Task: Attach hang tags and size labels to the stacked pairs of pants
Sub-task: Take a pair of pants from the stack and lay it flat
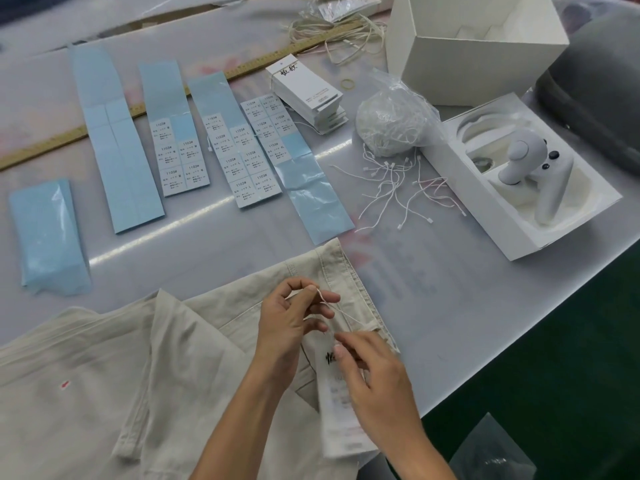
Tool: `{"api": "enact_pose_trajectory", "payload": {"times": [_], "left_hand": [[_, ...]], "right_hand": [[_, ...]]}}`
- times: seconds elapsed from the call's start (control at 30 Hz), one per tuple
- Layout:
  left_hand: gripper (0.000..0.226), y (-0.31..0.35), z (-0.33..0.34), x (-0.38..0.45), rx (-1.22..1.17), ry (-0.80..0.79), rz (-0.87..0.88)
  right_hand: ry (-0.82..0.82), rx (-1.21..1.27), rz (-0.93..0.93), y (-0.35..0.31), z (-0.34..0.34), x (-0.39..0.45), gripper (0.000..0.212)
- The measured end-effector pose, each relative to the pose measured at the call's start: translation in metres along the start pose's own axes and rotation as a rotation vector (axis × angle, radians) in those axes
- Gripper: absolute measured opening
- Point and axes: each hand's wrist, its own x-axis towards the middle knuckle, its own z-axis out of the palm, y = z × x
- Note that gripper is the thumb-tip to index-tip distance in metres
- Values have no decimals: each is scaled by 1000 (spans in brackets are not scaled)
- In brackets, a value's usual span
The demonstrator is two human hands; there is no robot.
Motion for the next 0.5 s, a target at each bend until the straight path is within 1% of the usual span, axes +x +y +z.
{"api": "enact_pose_trajectory", "payload": {"times": [0.07, 0.2, 0.3, 0.37, 0.43, 0.5], "left_hand": [[12, -3, 1, 0, 7, 14, 3], [19, -6, 2, 0, 5, 34, 35], [13, -6, 0, -2, 42, 3, 72], [16, -6, -1, -3, 84, -15, 83], [18, -7, -2, -4, 114, -21, 83], [16, -8, -2, -4, 141, -18, 88]], "right_hand": [[8, 0, 15, 6, 2, -2, 24], [109, -96, -22, 15, 0, -5, 21], [124, -301, -164, 17, 1, 0, 25], [113, -402, -251, 19, 5, 5, 32], [123, -438, -292, 22, 6, 8, 33], [145, -446, -320, 24, 7, 10, 26]]}}
